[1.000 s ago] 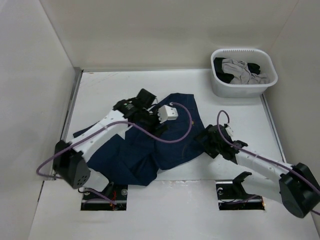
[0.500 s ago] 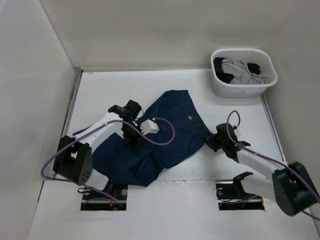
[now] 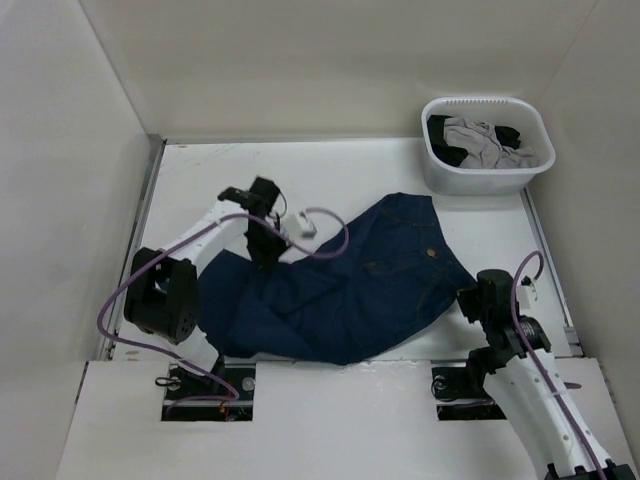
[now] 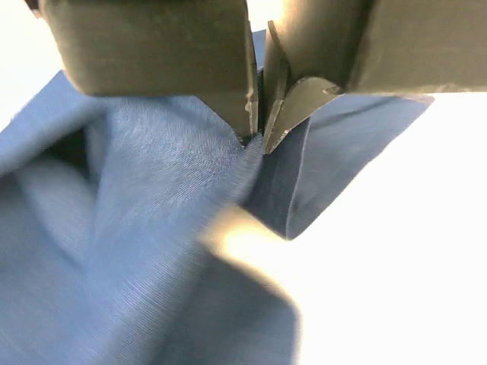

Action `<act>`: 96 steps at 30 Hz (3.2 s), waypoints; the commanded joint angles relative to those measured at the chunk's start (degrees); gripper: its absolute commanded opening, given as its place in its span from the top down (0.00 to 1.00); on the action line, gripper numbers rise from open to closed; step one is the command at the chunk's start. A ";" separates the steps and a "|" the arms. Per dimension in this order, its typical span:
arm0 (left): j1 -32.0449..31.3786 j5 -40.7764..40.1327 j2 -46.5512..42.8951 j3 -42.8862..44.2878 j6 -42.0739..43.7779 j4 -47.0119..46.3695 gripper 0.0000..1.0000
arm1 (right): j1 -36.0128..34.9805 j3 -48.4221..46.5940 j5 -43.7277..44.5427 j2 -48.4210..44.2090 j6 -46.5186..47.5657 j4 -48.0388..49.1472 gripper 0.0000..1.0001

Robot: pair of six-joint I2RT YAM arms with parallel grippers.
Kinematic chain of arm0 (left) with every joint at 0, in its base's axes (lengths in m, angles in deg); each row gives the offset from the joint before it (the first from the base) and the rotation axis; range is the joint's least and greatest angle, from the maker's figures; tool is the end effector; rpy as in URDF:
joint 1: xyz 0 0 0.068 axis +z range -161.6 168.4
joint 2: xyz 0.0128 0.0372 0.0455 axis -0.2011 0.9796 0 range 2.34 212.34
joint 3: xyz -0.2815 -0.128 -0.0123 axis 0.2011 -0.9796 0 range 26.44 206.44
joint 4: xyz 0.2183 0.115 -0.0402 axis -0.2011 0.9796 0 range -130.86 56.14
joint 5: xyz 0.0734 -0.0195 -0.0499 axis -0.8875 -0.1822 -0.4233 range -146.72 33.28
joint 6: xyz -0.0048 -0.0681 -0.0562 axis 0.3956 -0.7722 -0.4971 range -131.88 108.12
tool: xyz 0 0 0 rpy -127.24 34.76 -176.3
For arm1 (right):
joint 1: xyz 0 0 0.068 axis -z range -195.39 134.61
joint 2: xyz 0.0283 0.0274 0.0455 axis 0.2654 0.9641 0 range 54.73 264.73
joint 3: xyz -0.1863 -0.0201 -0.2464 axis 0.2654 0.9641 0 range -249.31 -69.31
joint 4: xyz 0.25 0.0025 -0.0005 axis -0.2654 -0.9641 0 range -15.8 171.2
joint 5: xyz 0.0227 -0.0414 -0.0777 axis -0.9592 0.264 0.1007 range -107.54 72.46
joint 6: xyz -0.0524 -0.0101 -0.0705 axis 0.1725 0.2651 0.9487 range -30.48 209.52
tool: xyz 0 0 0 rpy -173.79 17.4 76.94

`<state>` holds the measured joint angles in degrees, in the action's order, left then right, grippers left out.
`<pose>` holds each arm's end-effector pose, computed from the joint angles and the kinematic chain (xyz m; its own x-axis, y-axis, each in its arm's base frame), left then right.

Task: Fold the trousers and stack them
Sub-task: Flatten the trousers out

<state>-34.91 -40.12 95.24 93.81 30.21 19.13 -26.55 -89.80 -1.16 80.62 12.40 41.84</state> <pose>0.2509 -0.1326 0.2199 -0.4115 0.8767 -0.2489 0.9103 0.3822 -0.1589 0.0945 -0.0039 0.1780 -0.1435 0.9249 -0.3520 0.6758 0.3514 0.6479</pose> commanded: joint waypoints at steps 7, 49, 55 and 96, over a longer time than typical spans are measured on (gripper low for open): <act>9.47 -11.32 11.14 30.43 -10.27 -27.90 0.71 | 1.01 -1.31 4.01 0.91 1.45 -4.43 1.00; 40.85 -4.04 32.60 29.83 -16.96 -10.35 0.68 | 14.02 -12.91 5.68 12.52 18.77 -0.55 1.00; 41.46 -3.15 27.87 27.11 -14.84 -12.24 1.00 | 14.10 -11.41 4.01 15.24 16.21 3.31 1.00; 77.14 6.33 -26.19 -21.94 17.84 -29.50 0.85 | 39.15 -4.64 -1.18 0.04 9.97 -7.75 0.68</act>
<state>40.08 -38.79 72.40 71.19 40.28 -12.11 12.66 -90.79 -5.05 80.64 23.59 37.91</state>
